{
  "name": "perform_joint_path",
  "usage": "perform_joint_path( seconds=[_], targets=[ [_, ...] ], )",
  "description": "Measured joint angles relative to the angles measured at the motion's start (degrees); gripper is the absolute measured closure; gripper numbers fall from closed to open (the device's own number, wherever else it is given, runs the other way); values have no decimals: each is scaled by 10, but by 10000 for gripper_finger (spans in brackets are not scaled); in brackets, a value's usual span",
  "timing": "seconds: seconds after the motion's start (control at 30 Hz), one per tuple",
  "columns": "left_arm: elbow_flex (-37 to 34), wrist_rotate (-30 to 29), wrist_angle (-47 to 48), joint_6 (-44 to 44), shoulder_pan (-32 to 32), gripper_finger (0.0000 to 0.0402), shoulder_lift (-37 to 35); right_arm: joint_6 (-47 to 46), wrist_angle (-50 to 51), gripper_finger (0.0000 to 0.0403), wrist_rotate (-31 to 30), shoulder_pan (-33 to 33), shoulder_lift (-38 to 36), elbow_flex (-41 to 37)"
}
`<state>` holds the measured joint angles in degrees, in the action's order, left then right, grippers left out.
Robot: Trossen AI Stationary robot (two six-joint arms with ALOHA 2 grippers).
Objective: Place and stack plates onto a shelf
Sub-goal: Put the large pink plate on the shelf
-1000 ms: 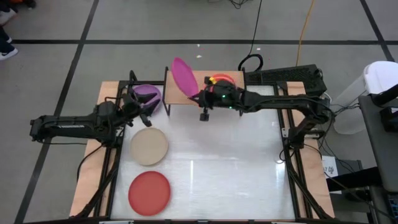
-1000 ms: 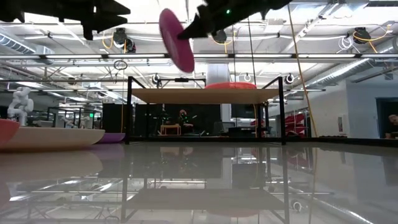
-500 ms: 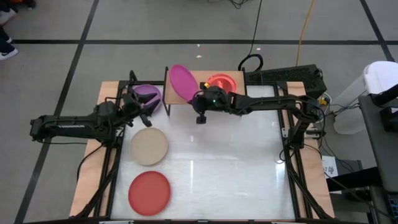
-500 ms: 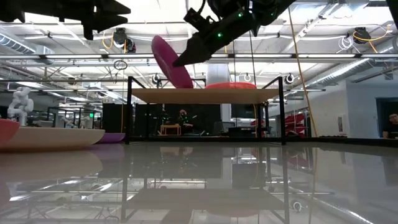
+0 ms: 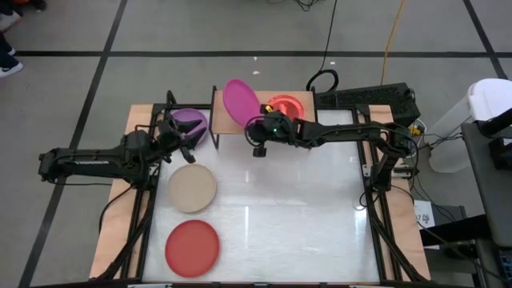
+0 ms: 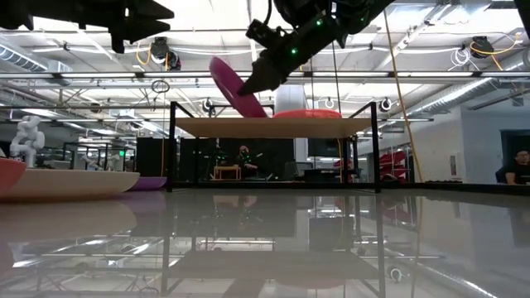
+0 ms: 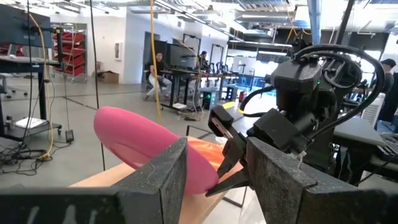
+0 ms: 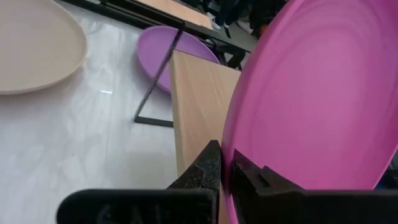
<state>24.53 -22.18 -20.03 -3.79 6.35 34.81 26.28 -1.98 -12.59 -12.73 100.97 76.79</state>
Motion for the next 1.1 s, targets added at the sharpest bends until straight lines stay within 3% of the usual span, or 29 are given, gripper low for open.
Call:
perform_joint_path(
  seconds=[0.9, 1.1],
  targets=[
    [0, 0, 0, -1, 0, 232, 1, 15, 51, 398, -11, 1, -1, 0],
    [0, 0, 0, 0, 0, 232, 0, 9, 53, 379, -7, 1, 0, -1]
  ],
)
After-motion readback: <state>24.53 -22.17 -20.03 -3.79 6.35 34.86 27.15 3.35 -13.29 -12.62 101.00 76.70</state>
